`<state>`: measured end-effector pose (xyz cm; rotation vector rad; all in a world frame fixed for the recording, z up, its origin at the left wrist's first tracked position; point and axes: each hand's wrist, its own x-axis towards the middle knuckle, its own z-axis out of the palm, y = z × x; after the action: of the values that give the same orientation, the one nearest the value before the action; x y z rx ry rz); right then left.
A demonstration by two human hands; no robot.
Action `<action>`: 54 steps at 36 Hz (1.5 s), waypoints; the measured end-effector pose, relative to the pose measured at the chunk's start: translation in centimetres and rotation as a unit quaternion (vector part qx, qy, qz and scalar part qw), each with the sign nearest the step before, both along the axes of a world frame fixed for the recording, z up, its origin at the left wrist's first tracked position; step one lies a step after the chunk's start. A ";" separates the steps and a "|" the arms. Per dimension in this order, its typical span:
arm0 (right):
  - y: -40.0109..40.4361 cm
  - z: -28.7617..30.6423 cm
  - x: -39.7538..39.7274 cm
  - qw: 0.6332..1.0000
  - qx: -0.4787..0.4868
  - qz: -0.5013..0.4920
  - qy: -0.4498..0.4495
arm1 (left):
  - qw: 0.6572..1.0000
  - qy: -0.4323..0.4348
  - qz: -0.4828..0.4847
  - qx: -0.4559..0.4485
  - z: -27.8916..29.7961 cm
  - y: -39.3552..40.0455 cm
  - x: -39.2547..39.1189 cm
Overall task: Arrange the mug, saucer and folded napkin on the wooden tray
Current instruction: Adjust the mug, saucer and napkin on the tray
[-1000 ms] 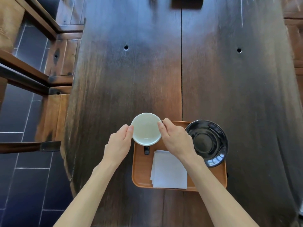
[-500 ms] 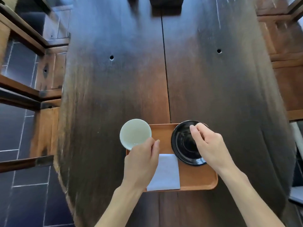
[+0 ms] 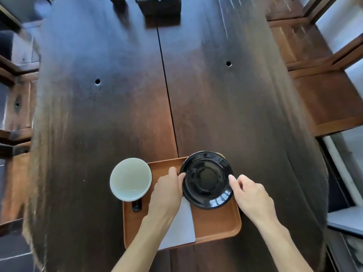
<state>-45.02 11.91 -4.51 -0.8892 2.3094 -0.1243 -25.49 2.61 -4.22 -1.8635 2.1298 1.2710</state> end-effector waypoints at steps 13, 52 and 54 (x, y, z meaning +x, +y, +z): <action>-0.3 -0.6 -0.7 0.999 -0.018 0.034 0.037 | 1.000 -0.006 0.011 0.008 -1.0 -0.1 -0.5; 0.4 -1.0 0.0 0.988 -0.028 0.072 0.131 | 0.992 -0.118 -0.036 0.009 -0.3 -0.6 -1.2; 0.1 -1.0 -0.1 0.990 -0.028 0.057 0.127 | 0.991 -0.130 -0.042 0.014 -0.3 -0.5 -1.1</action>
<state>-45.14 11.97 -5.52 -1.1196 2.4915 -0.0279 -26.56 2.09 -4.47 -1.7944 2.0201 0.9753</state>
